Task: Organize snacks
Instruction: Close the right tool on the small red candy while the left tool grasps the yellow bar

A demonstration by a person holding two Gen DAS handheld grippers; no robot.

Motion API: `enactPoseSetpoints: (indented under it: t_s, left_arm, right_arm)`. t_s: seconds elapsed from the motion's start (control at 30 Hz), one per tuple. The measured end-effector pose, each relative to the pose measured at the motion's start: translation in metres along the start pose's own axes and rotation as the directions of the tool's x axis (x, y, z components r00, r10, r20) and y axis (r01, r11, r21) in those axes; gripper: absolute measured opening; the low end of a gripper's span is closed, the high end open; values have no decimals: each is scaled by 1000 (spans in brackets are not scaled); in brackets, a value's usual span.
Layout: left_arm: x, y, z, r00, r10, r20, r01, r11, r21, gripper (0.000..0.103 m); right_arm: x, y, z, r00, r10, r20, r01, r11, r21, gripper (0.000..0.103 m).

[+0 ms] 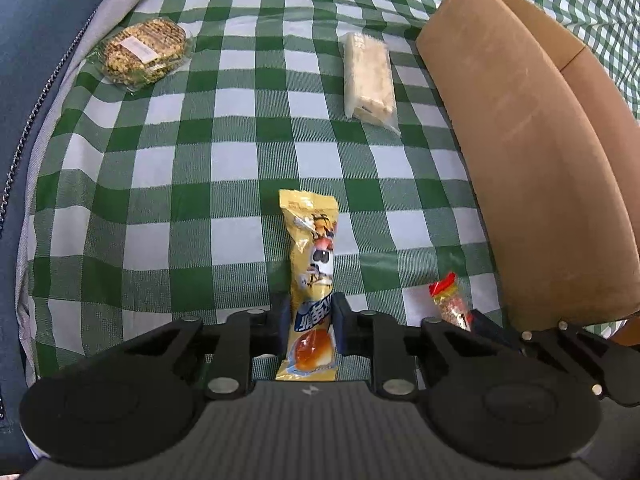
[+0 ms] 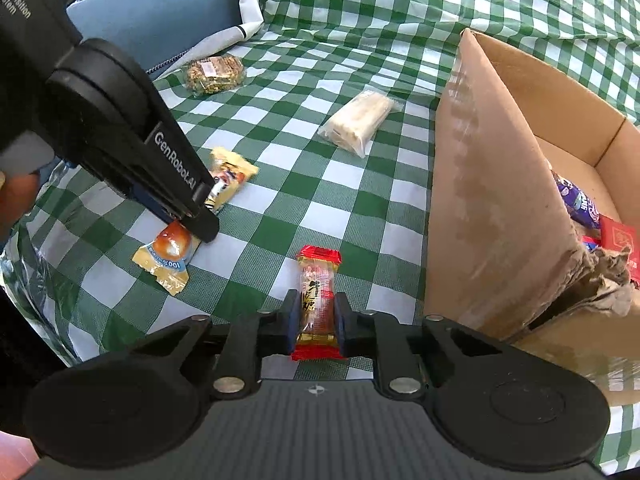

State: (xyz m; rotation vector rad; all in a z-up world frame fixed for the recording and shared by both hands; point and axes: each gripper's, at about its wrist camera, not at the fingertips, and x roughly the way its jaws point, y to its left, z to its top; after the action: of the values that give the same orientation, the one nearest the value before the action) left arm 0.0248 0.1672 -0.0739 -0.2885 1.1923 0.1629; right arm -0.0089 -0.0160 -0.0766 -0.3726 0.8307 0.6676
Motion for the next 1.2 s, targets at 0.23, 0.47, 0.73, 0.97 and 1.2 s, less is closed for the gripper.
enactPoseSetpoints:
  t_s: [0.23, 0.47, 0.73, 0.97, 1.2]
  left_arm:
    - [-1, 0, -1, 1000, -4, 1, 4, 1000, -6, 18]
    - [2, -4, -2, 1000, 3, -10, -3, 1000, 5, 20]
    - [6, -4, -1, 1000, 13, -17, -13, 1000, 10, 20]
    - [6, -5, -2, 1000, 21, -12, -21, 1000, 24, 19]
    - [4, -3, -1, 1000, 21, 2, -21, 1000, 14, 15]
  right_arm:
    - [3, 2, 0, 1000, 1, -9, -1, 1000, -6, 19]
    - [8, 3, -1, 999, 3, -39, -4, 1000, -20, 19]
    - [8, 3, -3, 999, 3, -41, -4, 1000, -27, 19]
    - [8, 4, -2, 999, 2, -41, -3, 1000, -26, 19]
    - [8, 4, -3, 999, 1, -39, -2, 1000, -26, 19]
